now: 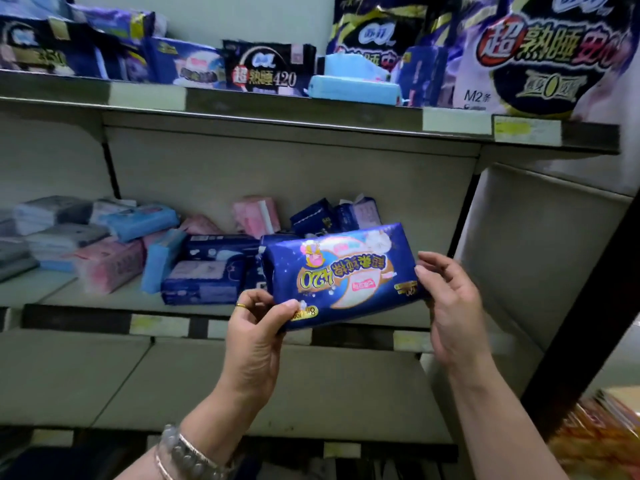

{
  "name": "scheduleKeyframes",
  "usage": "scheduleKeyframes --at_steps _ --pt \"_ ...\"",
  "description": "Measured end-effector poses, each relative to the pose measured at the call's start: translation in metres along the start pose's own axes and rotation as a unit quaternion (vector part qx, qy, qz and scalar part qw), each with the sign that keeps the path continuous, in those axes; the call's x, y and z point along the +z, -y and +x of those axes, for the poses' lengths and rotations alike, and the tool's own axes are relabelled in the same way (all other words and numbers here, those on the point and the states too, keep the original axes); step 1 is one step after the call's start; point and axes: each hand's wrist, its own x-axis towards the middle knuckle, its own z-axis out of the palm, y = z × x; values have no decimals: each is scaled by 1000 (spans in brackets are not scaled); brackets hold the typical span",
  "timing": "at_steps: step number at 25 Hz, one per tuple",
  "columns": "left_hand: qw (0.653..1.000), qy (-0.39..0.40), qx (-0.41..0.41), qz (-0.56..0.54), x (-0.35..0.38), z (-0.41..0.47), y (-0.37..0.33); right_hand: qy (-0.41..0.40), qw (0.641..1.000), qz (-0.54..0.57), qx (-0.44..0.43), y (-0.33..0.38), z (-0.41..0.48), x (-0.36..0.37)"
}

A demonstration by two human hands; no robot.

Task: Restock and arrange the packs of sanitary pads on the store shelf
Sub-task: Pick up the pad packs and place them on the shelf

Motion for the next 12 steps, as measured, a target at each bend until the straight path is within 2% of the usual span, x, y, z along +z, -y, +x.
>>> scheduleKeyframes --at_steps 6,10,12 --pt "1000 18 -18 -1 -55 -50 -39 44 990 -43 129 12 -66 25" --pt "996 -41 -57 -59 -76 -72 -48 52 977 -84 191 9 -106 37" --pt "991 -69 -66 -90 -73 -81 -50 65 970 -59 227 9 -123 45"
